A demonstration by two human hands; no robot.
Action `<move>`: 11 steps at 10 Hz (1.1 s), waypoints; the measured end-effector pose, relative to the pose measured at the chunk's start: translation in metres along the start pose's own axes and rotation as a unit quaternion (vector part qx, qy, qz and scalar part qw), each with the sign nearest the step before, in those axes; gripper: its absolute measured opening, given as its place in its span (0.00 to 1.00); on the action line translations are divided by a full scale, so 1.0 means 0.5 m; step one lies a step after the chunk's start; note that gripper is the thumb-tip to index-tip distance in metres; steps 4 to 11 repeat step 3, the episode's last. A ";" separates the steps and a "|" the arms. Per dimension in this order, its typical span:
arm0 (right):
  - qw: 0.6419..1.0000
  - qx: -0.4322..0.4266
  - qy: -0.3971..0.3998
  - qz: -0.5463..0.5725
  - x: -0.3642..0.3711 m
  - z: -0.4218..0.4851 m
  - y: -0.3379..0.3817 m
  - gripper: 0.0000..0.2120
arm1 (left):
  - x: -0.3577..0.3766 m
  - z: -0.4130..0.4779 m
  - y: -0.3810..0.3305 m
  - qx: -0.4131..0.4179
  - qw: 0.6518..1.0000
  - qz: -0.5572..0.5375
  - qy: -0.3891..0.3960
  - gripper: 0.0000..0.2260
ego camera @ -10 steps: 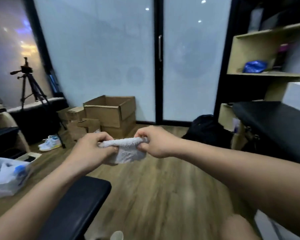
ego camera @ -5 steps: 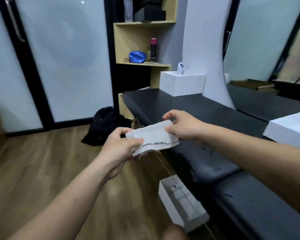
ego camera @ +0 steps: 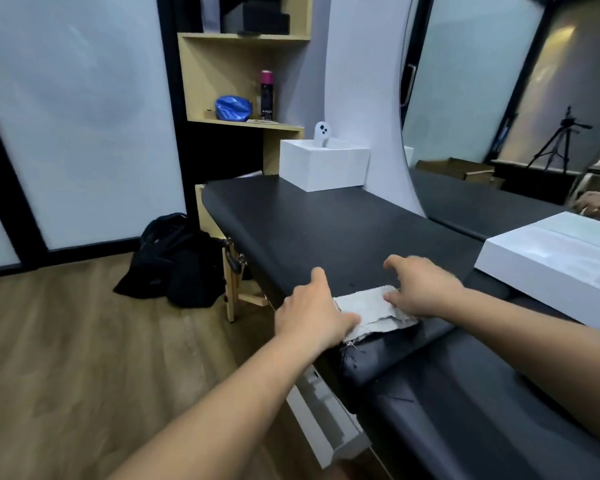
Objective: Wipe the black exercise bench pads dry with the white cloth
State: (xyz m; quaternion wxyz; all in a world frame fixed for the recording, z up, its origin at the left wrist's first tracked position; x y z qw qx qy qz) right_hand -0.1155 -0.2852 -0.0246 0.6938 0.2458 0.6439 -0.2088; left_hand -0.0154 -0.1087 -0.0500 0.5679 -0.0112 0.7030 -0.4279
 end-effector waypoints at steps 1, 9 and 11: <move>0.984 -0.058 -0.058 0.156 -0.106 -0.014 0.088 0.20 | -0.108 -0.032 0.010 0.069 0.994 -0.070 0.038 0.27; 0.672 -0.219 0.113 0.698 -0.313 -0.103 0.382 0.27 | -0.435 -0.144 0.019 0.112 0.889 -0.430 0.114 0.30; 0.672 -0.219 0.113 0.698 -0.313 -0.103 0.382 0.27 | -0.435 -0.144 0.019 0.112 0.889 -0.430 0.114 0.30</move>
Point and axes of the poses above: each hand's wrist, its own z-axis towards the middle knuckle, its own x-axis out of the palm, y = z × x, the point moved 10 cm from there along z, towards the middle knuckle, and after that the axes turned 6 degrees about -x, right-handed, at the moved point
